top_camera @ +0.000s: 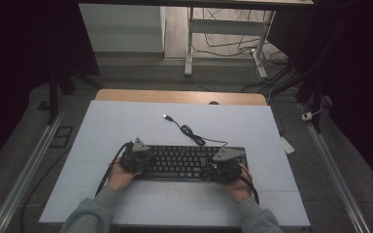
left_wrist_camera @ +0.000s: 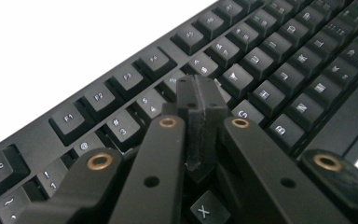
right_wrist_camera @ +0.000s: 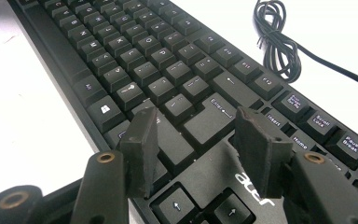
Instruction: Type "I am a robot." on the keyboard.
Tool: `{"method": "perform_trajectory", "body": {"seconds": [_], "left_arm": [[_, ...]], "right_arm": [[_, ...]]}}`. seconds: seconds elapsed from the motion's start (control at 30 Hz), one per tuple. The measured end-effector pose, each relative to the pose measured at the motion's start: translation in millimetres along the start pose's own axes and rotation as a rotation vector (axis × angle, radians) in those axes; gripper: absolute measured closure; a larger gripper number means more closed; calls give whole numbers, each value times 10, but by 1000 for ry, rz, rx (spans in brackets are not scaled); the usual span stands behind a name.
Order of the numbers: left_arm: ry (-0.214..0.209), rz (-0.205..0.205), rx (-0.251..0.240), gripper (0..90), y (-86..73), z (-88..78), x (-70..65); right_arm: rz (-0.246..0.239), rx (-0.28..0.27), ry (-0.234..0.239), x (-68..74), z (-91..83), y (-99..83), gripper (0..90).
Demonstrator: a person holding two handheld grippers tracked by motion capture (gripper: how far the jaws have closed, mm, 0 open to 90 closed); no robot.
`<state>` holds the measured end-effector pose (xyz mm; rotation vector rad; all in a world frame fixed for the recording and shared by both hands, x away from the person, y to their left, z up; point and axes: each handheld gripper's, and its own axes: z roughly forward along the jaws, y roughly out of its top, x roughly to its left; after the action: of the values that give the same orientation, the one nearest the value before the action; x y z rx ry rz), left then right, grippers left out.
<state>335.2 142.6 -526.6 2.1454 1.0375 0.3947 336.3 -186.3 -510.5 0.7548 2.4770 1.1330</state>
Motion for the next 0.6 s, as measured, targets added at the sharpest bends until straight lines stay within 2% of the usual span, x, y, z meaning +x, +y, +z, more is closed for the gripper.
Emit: {"method": "perform_trajectory", "body": {"seconds": [0.1, 0.43, 0.6], "left_arm": [[-1, -2, -3, 891, 3, -18, -1], [-25, -42, -101, 886, 12, -277, 40], [-34, -52, -119, 737, -14, -412, 46]], "right_arm": [[0, -5, -1, -1, -3, 1, 497], [-1, -16, -4, -8, -20, 6, 497], [-2, -16, -2, -6, -21, 7, 497]]}}
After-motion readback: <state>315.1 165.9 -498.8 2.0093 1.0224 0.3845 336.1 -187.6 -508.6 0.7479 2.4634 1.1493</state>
